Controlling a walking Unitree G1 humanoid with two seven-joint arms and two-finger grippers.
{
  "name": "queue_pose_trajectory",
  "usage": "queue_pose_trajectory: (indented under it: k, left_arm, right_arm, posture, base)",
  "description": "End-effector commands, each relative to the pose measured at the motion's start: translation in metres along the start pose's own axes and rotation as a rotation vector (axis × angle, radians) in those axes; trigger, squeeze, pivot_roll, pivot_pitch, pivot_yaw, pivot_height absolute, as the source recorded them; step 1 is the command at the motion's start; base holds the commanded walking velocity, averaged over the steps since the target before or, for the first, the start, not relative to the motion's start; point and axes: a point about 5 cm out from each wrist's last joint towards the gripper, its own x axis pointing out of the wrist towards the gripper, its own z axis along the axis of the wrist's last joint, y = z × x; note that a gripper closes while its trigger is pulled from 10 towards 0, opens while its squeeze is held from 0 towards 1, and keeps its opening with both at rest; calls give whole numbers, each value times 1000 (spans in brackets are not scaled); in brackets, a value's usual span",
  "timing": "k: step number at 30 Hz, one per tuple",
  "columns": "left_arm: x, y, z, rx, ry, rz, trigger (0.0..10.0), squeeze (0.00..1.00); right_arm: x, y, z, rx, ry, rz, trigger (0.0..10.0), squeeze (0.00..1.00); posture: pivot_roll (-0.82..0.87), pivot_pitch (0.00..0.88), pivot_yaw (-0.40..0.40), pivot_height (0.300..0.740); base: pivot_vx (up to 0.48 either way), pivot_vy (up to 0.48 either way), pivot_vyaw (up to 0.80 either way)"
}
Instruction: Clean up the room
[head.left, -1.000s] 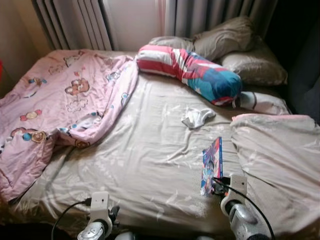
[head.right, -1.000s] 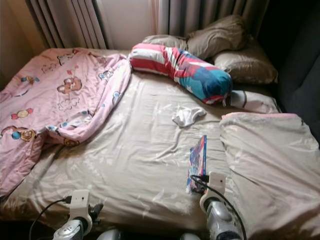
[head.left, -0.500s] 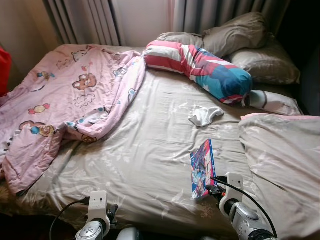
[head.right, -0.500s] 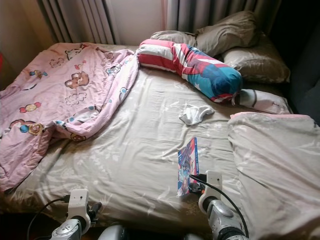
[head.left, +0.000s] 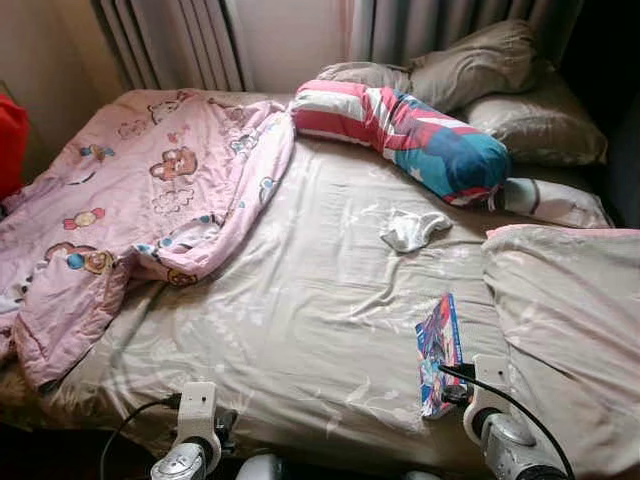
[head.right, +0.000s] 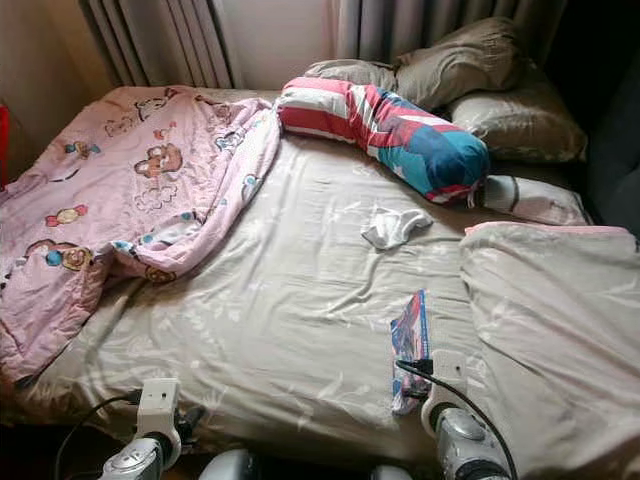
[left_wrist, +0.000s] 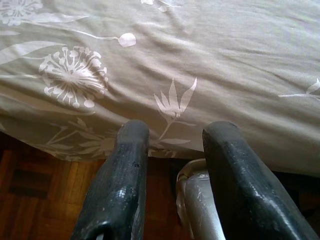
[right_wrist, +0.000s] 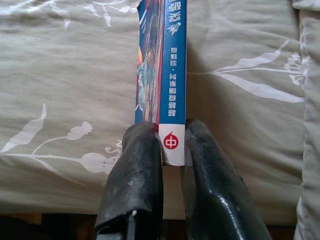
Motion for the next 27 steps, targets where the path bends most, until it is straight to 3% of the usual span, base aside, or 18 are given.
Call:
queue_pose_trajectory:
  k: [1,13,14,15,16,17,18,27]
  left_arm:
    - [-2,5,-4,20,18,7,10000,0]
    - [-2,5,-4,21,16,7,10000,0]
    - [-2,5,-4,22,16,7,10000,0]
    - [-2,5,-4,22,16,7,10000,0]
    - [-2,5,-4,22,16,7,10000,0]
    - [-2,5,-3,22,16,7,10000,0]
    - [-1,4,-3,22,16,6,10000,0]
    - [-1,4,-3,21,14,7,10000,0]
  right_arm:
    - [-1,-3,-2,-7,7,-12,10000,0]
    - [-2,-15,1,-13,3,-95,10000,0]
    - [-2,-15,2,-10,-3,-94,10000,478]
    - [-2,-15,2,-7,-7,-92,10000,478]
    - [-2,-15,3,-9,-9,-93,10000,851]
    - [-2,-15,4,-11,-11,-95,10000,851]
    - [-2,-15,4,-13,-14,-96,10000,1000]
    - [-2,-19,11,-24,-51,-138,10000,1000]
  posture:
    - [-22,77,63,662]
    - [-21,77,65,662]
    - [-22,76,66,662]
    - [-22,76,66,662]
    - [-22,76,66,662]
    - [-23,76,67,662]
    - [-22,75,66,662]
    - [-20,72,65,662]
  base:
    - [0,0,0]
    - [0,0,0]
    - [0,0,0]
    - [0,0,0]
    - [0,0,0]
    - [0,0,0]
    - [0,0,0]
    - [0,0,0]
